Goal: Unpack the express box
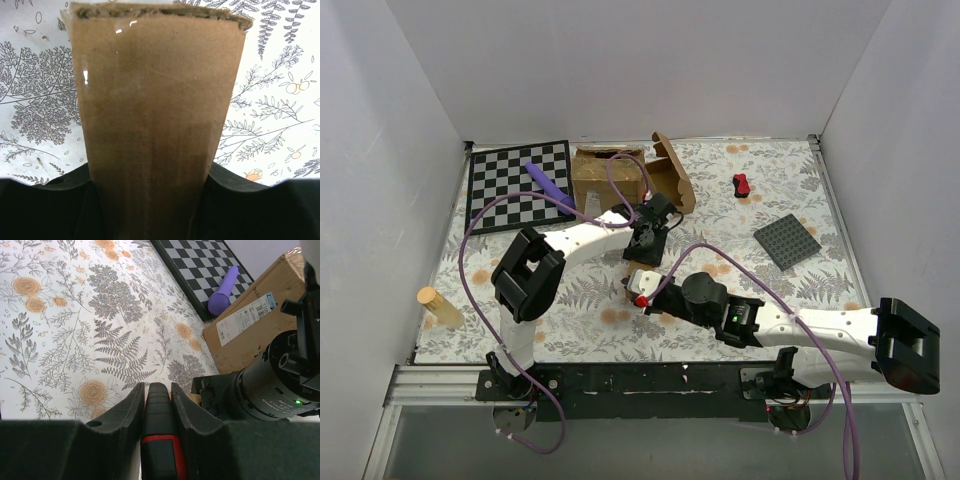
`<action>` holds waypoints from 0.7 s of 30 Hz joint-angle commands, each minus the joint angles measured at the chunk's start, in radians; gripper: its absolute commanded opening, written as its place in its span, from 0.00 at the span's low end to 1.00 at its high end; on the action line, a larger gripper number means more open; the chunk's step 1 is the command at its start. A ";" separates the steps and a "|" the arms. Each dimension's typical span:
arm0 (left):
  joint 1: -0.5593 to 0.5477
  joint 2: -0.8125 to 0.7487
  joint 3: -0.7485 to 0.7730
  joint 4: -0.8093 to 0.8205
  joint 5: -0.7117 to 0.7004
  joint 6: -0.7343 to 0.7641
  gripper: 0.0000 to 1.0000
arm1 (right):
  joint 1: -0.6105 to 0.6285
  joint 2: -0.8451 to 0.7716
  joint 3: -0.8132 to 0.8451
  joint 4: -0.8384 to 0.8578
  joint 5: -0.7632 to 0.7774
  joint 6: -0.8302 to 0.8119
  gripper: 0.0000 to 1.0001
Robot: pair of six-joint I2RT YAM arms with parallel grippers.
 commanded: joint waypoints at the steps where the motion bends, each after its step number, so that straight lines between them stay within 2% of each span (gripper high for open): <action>1: -0.024 0.016 -0.014 -0.031 0.017 0.002 0.24 | 0.007 0.004 0.014 0.060 0.030 -0.005 0.01; 14: -0.026 0.012 -0.025 -0.036 0.002 0.006 0.23 | 0.007 0.011 0.009 0.011 0.084 -0.023 0.01; 17: -0.026 0.017 -0.032 -0.036 -0.001 0.011 0.13 | 0.007 -0.005 0.009 -0.018 0.102 -0.033 0.01; 18: -0.026 0.020 -0.035 -0.036 -0.001 0.012 0.04 | 0.007 -0.006 0.009 -0.040 0.110 -0.037 0.01; 19: -0.026 0.022 -0.034 -0.036 -0.001 0.013 0.00 | 0.007 -0.009 0.009 -0.049 0.122 -0.045 0.01; 21: -0.026 0.022 -0.037 -0.037 0.000 0.016 0.00 | 0.007 -0.017 0.003 -0.072 0.128 -0.051 0.01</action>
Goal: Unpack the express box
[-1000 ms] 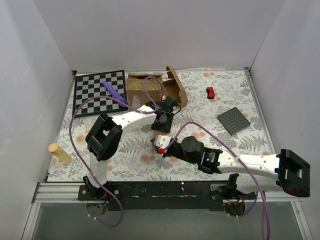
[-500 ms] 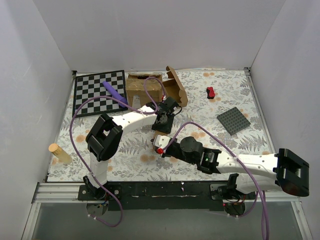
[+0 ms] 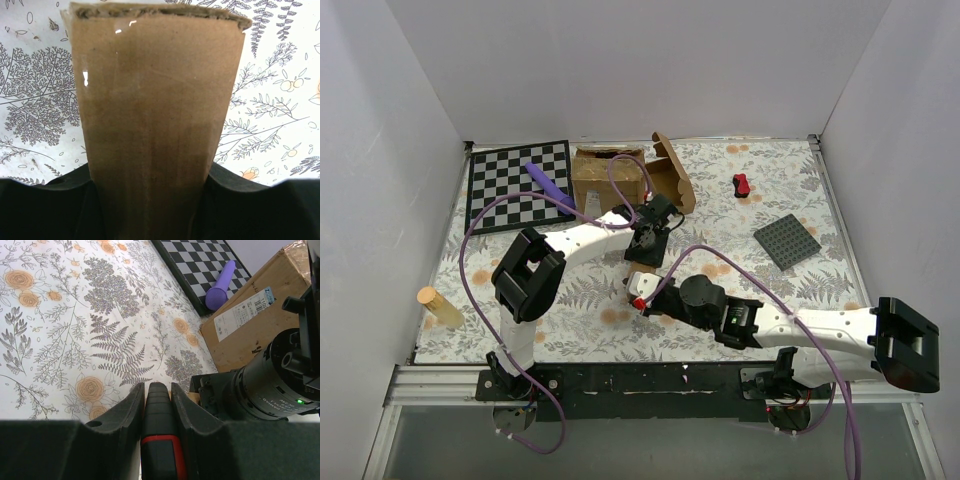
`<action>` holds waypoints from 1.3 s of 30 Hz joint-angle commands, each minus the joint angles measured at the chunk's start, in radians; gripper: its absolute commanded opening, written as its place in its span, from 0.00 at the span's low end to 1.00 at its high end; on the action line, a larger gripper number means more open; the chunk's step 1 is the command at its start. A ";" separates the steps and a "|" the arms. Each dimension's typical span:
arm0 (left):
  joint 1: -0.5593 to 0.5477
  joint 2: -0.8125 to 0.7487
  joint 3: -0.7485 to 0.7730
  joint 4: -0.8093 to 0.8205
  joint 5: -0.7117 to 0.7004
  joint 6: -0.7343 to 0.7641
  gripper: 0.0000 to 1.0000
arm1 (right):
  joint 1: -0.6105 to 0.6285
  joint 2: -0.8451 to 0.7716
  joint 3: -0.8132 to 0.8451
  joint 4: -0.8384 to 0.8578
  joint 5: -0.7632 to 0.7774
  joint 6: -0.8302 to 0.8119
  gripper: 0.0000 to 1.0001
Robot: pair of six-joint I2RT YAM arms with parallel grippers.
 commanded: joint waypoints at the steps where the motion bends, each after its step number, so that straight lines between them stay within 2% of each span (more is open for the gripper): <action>1: -0.017 0.020 -0.035 -0.040 0.002 0.013 0.00 | -0.002 -0.033 0.000 -0.070 0.087 -0.044 0.01; 19: -0.020 0.011 -0.044 -0.057 -0.073 0.085 0.00 | -0.002 -0.092 -0.034 -0.162 0.078 -0.064 0.01; 39: -0.021 0.015 -0.053 -0.045 -0.062 0.094 0.00 | -0.002 -0.145 -0.088 -0.189 0.096 -0.031 0.01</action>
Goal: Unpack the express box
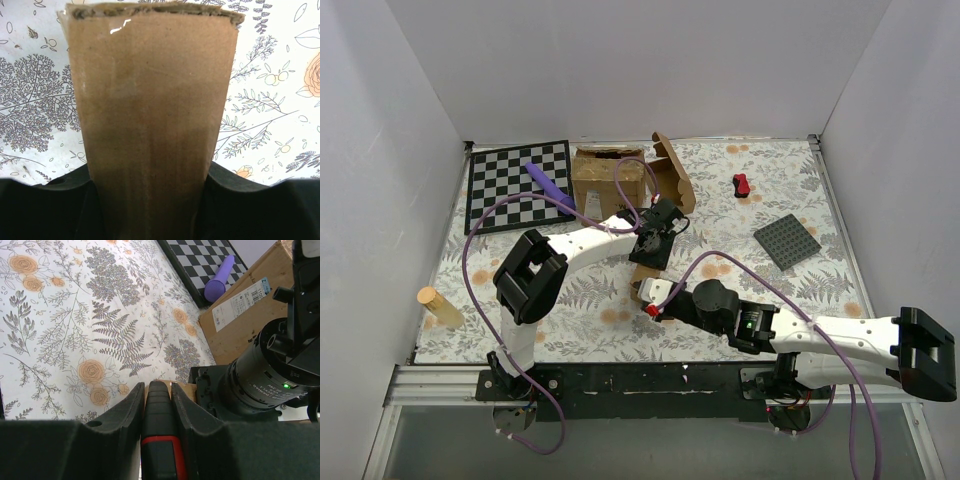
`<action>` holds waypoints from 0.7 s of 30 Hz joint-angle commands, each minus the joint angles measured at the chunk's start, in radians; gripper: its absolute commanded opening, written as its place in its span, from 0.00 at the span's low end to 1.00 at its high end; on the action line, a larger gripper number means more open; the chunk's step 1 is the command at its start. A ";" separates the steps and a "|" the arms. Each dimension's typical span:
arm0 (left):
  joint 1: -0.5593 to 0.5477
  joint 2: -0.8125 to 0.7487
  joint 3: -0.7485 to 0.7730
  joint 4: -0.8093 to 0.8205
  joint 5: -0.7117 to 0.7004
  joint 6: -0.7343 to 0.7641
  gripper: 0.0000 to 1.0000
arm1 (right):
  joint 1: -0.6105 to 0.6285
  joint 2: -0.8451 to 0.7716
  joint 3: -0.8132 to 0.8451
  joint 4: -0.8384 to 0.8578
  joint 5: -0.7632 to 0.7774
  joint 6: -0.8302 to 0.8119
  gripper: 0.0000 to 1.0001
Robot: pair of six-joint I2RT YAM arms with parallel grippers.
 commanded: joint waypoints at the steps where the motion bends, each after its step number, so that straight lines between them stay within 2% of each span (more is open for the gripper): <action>1: 0.005 0.016 -0.045 -0.084 -0.050 0.059 0.00 | -0.011 -0.023 -0.033 -0.094 0.093 -0.010 0.01; 21: 0.005 0.012 -0.051 -0.084 -0.059 0.063 0.00 | -0.011 -0.078 -0.053 -0.183 0.106 0.014 0.01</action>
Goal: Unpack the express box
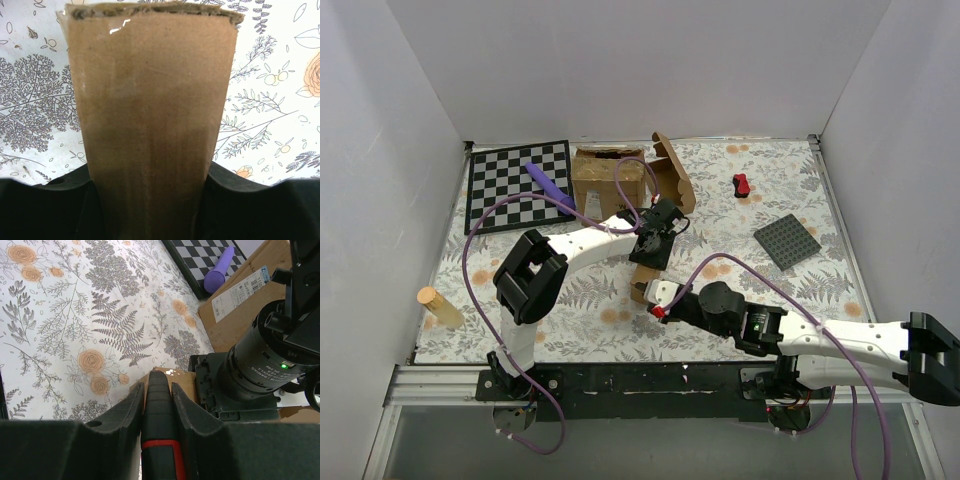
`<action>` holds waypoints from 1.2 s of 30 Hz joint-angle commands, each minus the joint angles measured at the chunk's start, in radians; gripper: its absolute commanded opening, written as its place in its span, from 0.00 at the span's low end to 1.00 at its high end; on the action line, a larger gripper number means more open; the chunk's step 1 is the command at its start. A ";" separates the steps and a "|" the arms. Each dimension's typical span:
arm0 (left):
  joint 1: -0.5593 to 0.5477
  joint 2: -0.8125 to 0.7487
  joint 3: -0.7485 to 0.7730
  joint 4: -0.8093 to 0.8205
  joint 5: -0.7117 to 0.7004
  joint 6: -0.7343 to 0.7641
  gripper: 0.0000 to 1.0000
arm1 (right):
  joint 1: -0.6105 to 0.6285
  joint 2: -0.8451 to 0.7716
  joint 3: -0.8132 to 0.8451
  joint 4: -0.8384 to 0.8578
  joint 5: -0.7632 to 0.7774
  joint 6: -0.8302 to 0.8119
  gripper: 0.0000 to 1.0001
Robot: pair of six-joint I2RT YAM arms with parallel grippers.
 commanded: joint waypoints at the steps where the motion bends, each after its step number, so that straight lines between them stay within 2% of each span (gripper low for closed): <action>1: 0.005 0.012 -0.050 -0.086 -0.061 0.062 0.00 | -0.011 -0.023 -0.021 -0.154 0.092 0.011 0.01; 13: 0.005 0.026 -0.035 -0.099 -0.087 0.033 0.00 | -0.011 -0.035 0.011 -0.266 0.090 0.051 0.01; 24: 0.005 0.023 -0.043 -0.102 -0.091 0.035 0.00 | -0.011 -0.111 0.025 -0.273 0.132 0.048 0.01; 36: 0.005 0.035 -0.017 -0.114 -0.102 0.024 0.00 | -0.011 -0.167 0.168 -0.223 0.054 0.062 0.01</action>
